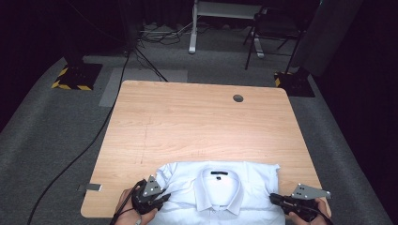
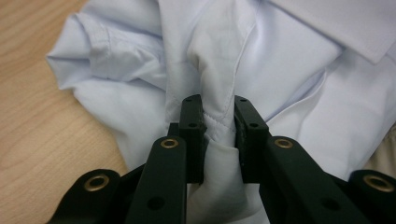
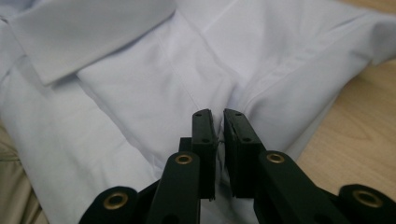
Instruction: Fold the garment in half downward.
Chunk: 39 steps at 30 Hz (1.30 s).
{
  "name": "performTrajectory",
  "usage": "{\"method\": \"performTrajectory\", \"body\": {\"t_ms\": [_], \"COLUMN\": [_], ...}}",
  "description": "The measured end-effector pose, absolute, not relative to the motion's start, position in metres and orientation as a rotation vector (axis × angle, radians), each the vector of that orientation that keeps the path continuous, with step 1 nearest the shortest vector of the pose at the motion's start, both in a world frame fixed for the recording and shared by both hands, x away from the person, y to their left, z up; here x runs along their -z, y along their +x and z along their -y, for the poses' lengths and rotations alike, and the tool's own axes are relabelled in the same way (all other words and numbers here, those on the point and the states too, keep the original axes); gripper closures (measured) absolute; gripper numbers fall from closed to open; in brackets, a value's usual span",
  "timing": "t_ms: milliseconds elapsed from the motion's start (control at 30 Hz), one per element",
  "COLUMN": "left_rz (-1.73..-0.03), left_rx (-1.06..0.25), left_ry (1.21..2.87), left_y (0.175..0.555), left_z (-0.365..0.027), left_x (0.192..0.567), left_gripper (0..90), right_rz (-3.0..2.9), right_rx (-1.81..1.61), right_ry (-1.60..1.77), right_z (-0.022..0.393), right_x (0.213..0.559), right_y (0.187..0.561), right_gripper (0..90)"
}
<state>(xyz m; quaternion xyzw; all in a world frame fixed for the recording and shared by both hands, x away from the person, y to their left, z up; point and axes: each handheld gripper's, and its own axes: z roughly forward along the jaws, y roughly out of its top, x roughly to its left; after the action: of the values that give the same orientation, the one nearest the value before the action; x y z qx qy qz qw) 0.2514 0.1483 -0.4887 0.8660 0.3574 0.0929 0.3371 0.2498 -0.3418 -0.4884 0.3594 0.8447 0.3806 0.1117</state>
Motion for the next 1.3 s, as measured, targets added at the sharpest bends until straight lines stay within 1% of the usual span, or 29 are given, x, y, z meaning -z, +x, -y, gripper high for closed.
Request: {"method": "performTrajectory", "body": {"t_ms": [167, 433, 633, 667, 700, 1067, 1300], "left_rz": [-0.957, -0.952, -0.95, -0.97, -0.972, -0.993, -1.001], "left_rx": [-0.248, -0.274, -0.277, -0.297, -0.302, -0.336, -0.382], "left_ry": [2.263, 2.29, 2.293, 2.274, 2.272, 2.28, 2.299], "left_y": [0.262, 0.293, 0.295, 0.319, 0.322, 0.356, 0.373], "left_z": [-0.144, -0.132, -0.131, -0.126, -0.126, -0.12, -0.113], "left_x": [0.488, 0.486, 0.486, 0.487, 0.487, 0.486, 0.485], "left_gripper": [76.6, 76.8, 76.8, 76.8, 76.8, 76.8, 76.7], "right_rz": [-2.47, -2.418, -2.414, -2.414, -2.396, -2.366, -2.346], "right_rx": [-1.087, -1.092, -1.085, -1.085, -1.06, -1.041, -1.015], "right_ry": [1.107, 1.184, 1.184, 1.184, 1.199, 1.228, 1.246], "right_z": [0.339, 0.346, 0.347, 0.347, 0.347, 0.347, 0.345], "right_x": [0.491, 0.493, 0.493, 0.493, 0.492, 0.491, 0.49], "right_y": [0.257, 0.292, 0.297, 0.297, 0.319, 0.352, 0.371], "right_gripper": [83.8, 83.8, 83.8, 83.8, 83.7, 83.6, 83.5]}}
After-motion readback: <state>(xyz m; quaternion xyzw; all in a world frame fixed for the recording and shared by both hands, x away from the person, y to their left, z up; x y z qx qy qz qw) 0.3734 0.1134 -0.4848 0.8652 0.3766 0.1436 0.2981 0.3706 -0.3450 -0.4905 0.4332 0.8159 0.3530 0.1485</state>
